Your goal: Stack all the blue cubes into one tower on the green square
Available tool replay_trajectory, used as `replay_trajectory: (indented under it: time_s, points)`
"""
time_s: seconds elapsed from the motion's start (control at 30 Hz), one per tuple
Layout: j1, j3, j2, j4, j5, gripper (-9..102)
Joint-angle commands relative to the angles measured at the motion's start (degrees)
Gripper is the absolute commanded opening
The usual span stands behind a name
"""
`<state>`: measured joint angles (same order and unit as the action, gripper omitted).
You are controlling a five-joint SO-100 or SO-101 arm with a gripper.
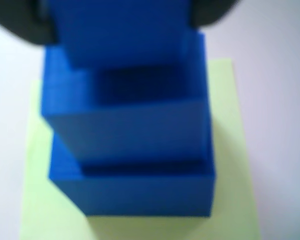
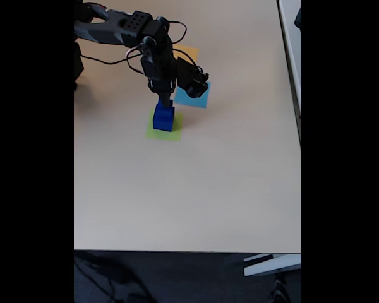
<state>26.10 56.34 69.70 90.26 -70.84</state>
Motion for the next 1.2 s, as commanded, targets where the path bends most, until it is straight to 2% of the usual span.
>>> replay_trajectory:
  time_s: [0.0, 0.47, 1.17]
  points:
    - [0.3, -3.4, 0.7, 0.1, 0.4, 0]
    - [0.4, -3.7, 0.4, 0.0, 0.5, 2]
    - [0.4, -3.9, 0.4, -0.1, 1.1, 15]
